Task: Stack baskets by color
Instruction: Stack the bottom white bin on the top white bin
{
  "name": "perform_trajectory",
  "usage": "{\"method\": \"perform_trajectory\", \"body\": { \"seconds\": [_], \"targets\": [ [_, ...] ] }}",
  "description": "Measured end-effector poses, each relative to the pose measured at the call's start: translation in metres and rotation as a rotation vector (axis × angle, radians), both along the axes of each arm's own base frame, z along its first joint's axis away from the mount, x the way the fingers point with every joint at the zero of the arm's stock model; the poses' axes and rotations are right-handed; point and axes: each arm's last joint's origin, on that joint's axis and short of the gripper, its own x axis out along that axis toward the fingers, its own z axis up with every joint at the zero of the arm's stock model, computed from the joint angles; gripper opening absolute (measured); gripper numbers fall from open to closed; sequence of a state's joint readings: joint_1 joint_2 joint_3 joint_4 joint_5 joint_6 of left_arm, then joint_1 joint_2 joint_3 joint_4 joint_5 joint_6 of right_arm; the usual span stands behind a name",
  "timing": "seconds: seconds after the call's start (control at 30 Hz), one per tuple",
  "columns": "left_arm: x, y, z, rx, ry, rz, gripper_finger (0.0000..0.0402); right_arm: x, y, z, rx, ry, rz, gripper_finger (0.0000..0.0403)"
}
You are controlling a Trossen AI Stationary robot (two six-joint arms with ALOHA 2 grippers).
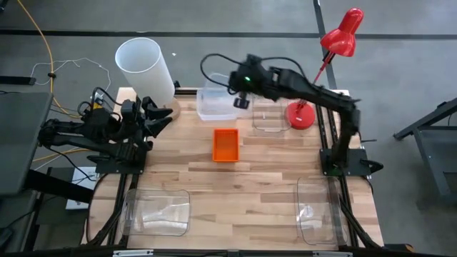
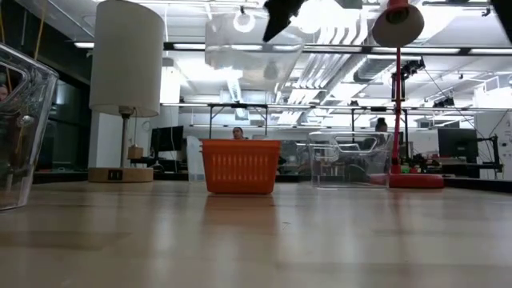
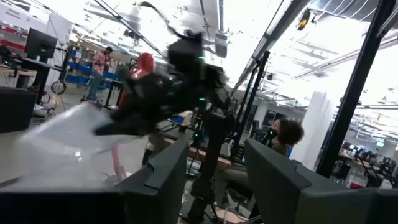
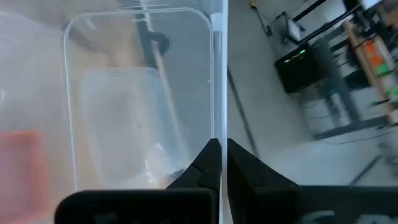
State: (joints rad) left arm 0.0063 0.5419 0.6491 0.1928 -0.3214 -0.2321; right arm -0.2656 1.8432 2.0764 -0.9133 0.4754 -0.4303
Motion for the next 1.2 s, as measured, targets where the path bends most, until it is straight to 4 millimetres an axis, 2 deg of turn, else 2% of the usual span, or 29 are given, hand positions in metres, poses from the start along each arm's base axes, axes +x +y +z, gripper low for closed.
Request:
{"method": "perform_trajectory", "body": {
  "seconds": [0.2,0.37,0.5,0.73,1.2],
  "targets": [
    [0.000,0.000,0.000,-0.002,0.000,0.005,0.0149,0.043,-0.032,-0.027,-0.093,0.145,0.084,0.0000],
    [0.000,0.000,0.000,-0.002,0.000,0.007,0.0149,0.071,-0.044,-0.057,-0.120,0.239,0.128,0.0000],
    [0.000,0.000,0.000,-0.003,0.000,0.007,0.0149,0.086,-0.051,-0.083,-0.115,0.302,0.145,0.0000],
    [0.000,0.000,0.000,-0.005,-0.001,0.006,0.0149,0.095,-0.059,-0.112,-0.121,0.388,0.128,0.0000],
    [0.000,0.001,0.000,-0.013,0.000,0.040,0.0149,0.096,-0.061,-0.113,-0.069,0.337,0.129,0.0002]
  ]
}}
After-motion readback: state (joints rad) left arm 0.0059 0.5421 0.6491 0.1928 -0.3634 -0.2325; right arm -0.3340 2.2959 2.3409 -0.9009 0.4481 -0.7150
